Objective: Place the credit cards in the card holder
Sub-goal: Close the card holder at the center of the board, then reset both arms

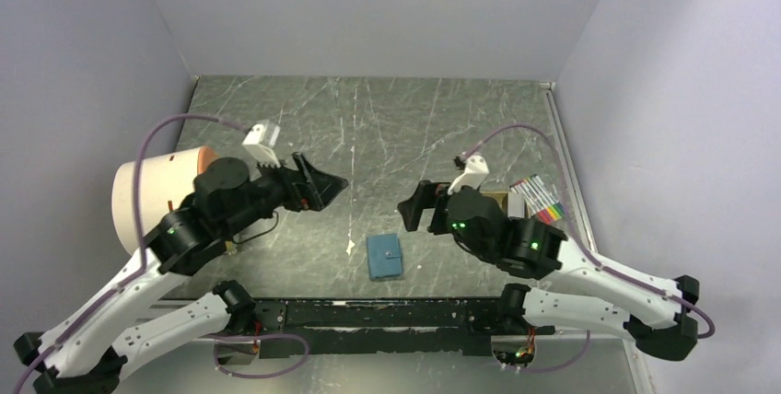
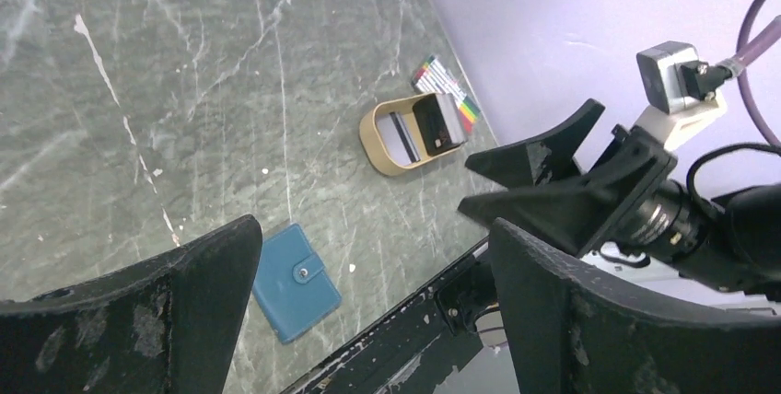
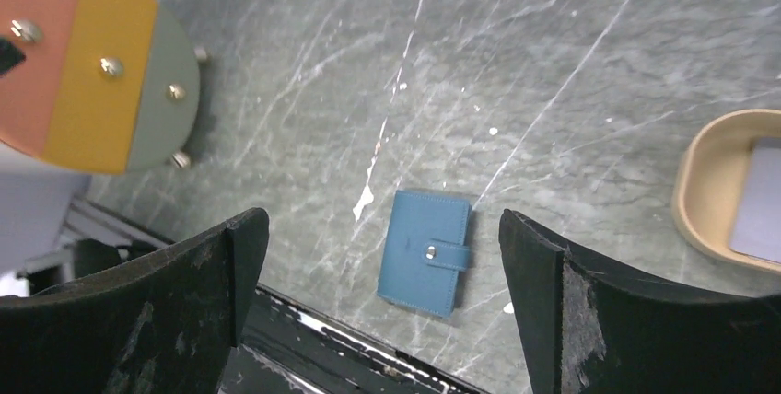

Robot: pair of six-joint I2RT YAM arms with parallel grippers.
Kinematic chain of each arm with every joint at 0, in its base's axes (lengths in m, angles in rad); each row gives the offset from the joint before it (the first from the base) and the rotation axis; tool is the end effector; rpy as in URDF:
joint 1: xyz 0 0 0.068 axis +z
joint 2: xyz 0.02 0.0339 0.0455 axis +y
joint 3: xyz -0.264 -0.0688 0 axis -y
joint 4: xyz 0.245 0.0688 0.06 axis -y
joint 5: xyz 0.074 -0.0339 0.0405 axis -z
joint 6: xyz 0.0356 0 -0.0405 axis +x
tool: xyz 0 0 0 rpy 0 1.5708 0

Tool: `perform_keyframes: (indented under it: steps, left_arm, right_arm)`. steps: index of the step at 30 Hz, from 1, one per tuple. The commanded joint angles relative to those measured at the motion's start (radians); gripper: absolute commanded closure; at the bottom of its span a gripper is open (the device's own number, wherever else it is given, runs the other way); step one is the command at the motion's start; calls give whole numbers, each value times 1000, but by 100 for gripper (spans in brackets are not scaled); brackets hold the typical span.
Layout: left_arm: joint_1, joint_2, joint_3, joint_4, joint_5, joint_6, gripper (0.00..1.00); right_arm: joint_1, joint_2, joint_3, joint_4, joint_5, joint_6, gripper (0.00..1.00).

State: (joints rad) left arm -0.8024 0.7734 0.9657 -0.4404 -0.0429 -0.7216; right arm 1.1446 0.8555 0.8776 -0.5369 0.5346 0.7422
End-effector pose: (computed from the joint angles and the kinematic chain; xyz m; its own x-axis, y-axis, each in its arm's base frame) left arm 0.1167 -0.1185 0.3767 -0.5836 -0.3459 -0.7347 0.4049 0.6604 -0.6325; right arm 0.0916 0.1578 0.3267 -0.5557 0.1830 -0.8110 -0.3047 0.8628 0.4034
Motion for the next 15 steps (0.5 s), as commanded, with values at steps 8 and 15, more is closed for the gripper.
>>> perform_keyframes:
  steps: [8, 15]
  left_arm:
    - [-3, -199, -62, -76, -16, 22, 2]
    - [-4, -245, -101, -48, 4, 37, 2]
  right_arm:
    - [-3, -228, 60, -82, 179, -12, 0]
    - [-3, -284, -3, -71, 168, 54, 0]
